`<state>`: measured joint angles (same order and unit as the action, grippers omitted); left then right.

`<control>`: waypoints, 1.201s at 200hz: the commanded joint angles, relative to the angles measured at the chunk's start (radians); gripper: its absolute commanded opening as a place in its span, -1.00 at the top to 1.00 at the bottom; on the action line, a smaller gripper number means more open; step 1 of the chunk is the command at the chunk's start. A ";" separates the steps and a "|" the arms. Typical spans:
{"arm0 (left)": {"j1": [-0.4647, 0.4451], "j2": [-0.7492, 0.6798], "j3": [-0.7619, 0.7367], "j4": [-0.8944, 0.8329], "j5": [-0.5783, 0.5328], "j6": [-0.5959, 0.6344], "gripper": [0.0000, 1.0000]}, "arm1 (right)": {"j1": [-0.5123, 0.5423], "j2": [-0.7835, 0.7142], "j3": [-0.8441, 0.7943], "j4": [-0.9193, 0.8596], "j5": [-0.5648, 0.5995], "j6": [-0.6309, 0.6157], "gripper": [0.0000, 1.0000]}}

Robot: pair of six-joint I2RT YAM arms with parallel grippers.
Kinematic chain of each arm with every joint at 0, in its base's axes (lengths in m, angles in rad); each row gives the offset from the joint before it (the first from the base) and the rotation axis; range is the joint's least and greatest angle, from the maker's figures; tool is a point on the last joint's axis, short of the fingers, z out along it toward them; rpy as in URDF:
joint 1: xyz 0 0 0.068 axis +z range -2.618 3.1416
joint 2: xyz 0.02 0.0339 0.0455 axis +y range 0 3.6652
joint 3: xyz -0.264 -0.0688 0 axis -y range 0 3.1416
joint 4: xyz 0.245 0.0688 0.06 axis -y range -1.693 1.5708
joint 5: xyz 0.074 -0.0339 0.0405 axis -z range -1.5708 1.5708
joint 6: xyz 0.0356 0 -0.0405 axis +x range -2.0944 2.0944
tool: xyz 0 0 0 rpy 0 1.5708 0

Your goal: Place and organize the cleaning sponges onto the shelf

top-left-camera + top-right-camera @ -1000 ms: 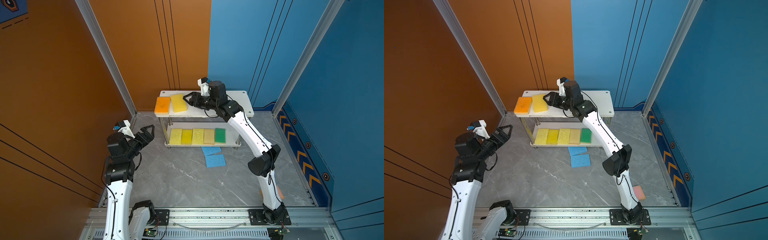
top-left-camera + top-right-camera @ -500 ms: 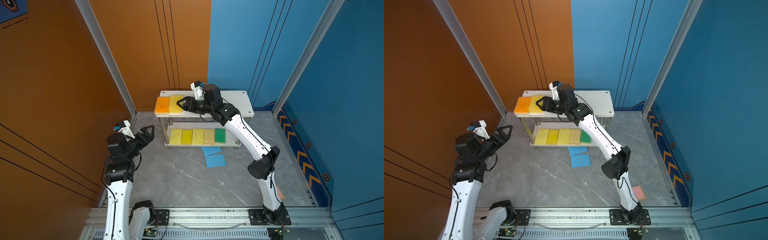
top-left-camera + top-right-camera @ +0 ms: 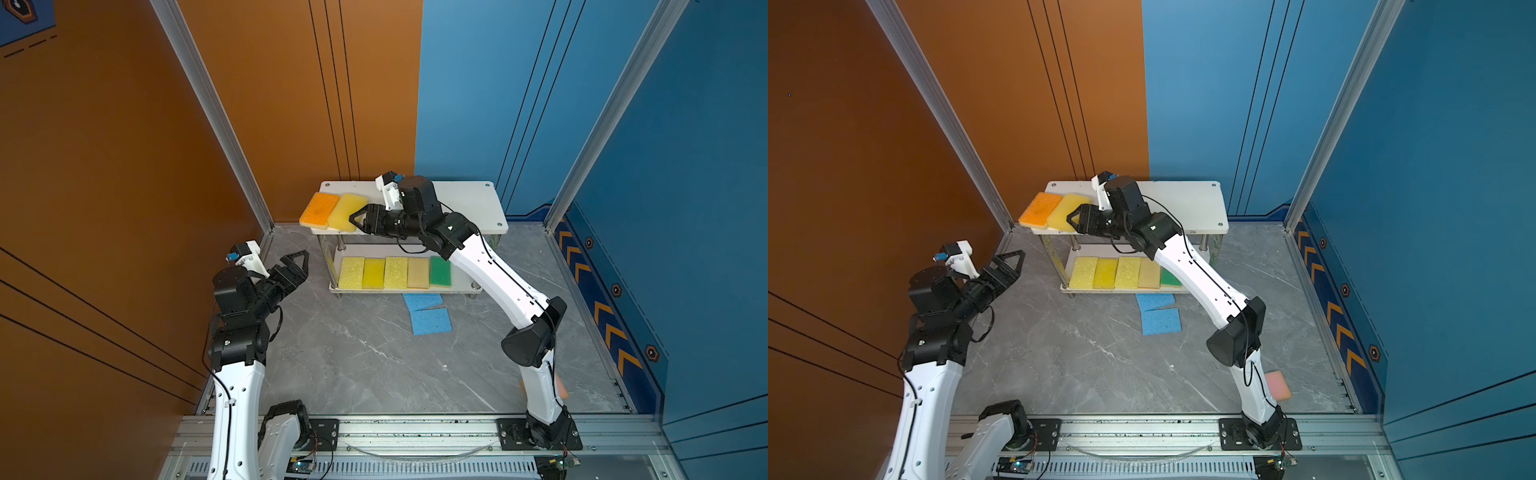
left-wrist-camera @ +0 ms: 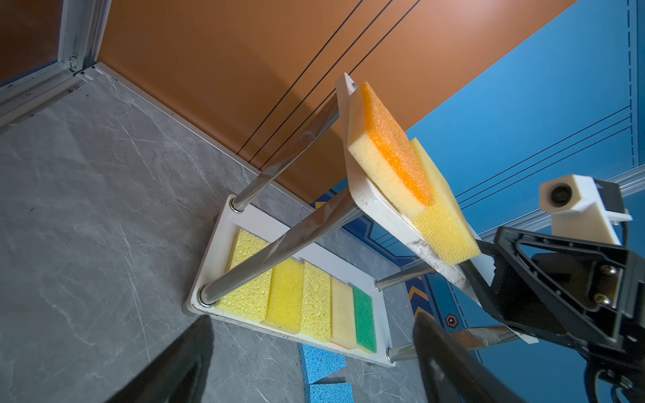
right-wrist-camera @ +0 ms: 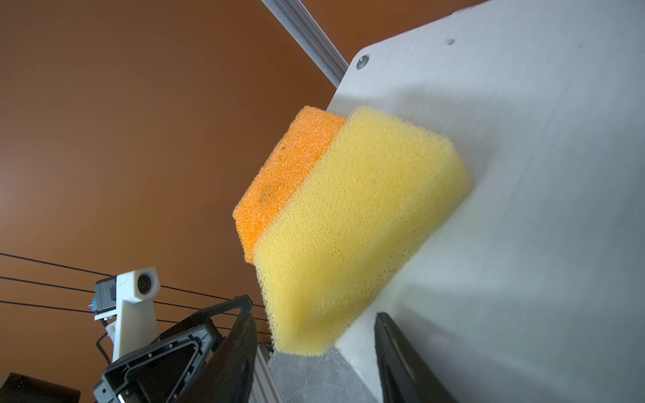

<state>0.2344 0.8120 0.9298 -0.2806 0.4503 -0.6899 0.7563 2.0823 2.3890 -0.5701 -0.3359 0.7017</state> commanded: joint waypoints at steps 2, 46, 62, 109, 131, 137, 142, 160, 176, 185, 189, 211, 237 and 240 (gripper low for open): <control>0.032 0.023 0.009 0.038 0.009 -0.017 -0.78 | -0.009 -0.060 -0.021 -0.041 0.035 -0.032 -0.12; 0.135 0.198 0.119 0.158 0.043 -0.094 -0.77 | 0.015 -0.216 -0.183 -0.042 0.063 -0.073 -0.13; 0.149 0.279 0.181 0.164 0.047 -0.100 -0.77 | 0.025 -0.302 -0.276 -0.042 0.086 -0.091 -0.14; 0.139 0.482 0.318 0.165 0.074 -0.095 -0.79 | 0.028 -0.574 -0.564 -0.040 0.149 -0.110 -0.21; 0.115 0.541 0.364 0.165 0.079 -0.089 -0.80 | 0.019 -0.682 -0.689 -0.040 0.175 -0.104 -0.22; 0.110 0.557 0.377 0.165 0.080 -0.089 -0.80 | 0.016 -0.709 -0.715 -0.040 0.179 -0.100 -0.22; 0.106 0.570 0.389 0.165 0.083 -0.089 -0.80 | 0.014 -0.730 -0.735 -0.040 0.181 -0.097 -0.22; 0.088 0.606 0.426 0.165 0.089 -0.087 -0.80 | 0.006 -0.795 -0.801 -0.040 0.192 -0.086 -0.23; 0.066 0.630 0.456 0.161 0.096 -0.085 -0.80 | -0.002 -0.842 -0.850 -0.040 0.196 -0.075 -0.23; 0.052 0.638 0.469 0.150 0.092 -0.080 -0.81 | -0.007 -0.862 -0.876 -0.040 0.197 -0.070 -0.23; 0.048 0.640 0.474 0.148 0.090 -0.077 -0.81 | -0.011 -0.873 -0.885 -0.040 0.198 -0.066 -0.23; 0.023 0.656 0.487 0.139 0.087 -0.070 -0.81 | -0.026 -0.923 -0.922 -0.040 0.203 -0.056 -0.23; -0.009 0.665 0.494 0.138 0.085 -0.069 -0.82 | -0.041 -0.958 -0.937 -0.038 0.201 -0.046 -0.24; -0.012 0.667 0.494 0.138 0.085 -0.069 -0.82 | -0.043 -0.961 -0.939 -0.038 0.200 -0.044 -0.24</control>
<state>0.2451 1.4567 1.3987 -0.1303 0.5148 -0.7769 0.7250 1.1618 1.4635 -0.6033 -0.1547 0.6365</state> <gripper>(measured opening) 0.907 0.620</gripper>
